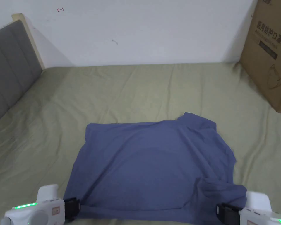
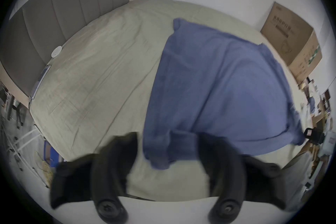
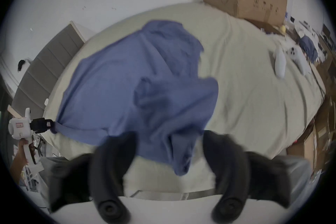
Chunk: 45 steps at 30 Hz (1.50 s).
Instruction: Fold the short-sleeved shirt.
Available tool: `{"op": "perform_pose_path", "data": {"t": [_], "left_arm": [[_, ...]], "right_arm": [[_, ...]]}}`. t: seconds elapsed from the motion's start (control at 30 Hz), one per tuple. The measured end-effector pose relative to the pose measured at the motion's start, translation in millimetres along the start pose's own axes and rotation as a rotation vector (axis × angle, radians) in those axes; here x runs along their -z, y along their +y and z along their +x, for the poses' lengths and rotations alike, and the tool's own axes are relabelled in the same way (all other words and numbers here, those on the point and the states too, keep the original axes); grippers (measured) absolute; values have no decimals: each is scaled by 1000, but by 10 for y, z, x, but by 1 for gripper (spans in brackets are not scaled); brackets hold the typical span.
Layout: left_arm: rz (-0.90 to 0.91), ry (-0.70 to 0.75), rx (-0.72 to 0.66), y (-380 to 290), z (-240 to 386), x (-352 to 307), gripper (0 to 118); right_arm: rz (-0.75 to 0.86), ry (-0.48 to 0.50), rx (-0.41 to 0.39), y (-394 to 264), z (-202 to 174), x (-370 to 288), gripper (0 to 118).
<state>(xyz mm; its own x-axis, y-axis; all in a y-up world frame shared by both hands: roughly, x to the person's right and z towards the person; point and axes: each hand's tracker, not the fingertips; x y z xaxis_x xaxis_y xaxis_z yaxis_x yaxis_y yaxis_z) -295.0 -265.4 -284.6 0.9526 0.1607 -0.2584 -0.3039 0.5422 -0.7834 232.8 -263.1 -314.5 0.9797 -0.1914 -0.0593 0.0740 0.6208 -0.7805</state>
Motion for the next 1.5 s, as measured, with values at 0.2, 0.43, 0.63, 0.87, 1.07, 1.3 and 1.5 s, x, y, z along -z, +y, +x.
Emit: {"op": "perform_pose_path", "data": {"t": [0.2, 0.43, 0.63, 0.87, 1.07, 1.3, 1.5], "left_arm": [[328, -93, 67, 479, 384, -821, 92], [681, -28, 167, 823, 929, -1410, 92], [804, -84, 172, 877, 1211, -1469, 53], [791, -101, 188, 851, 1310, -1386, 0], [721, -77, 200, 811, 1184, -1310, 0], [441, -5, 197, 603, 671, -955, 0], [177, 19, 93, 179, 159, -554, 92]], "right_arm": [[300, 34, -1, 676, -219, -612, 103], [604, -3, -72, 1185, -641, -1177, 103], [726, -103, -134, 1240, -960, -1345, 60], [755, -112, -163, 1227, -1015, -1243, 0], [746, -108, -177, 1204, -949, -1228, 0], [717, -108, -194, 1158, -862, -1192, 0], [685, -118, -198, 1070, -779, -1113, 0]]}}
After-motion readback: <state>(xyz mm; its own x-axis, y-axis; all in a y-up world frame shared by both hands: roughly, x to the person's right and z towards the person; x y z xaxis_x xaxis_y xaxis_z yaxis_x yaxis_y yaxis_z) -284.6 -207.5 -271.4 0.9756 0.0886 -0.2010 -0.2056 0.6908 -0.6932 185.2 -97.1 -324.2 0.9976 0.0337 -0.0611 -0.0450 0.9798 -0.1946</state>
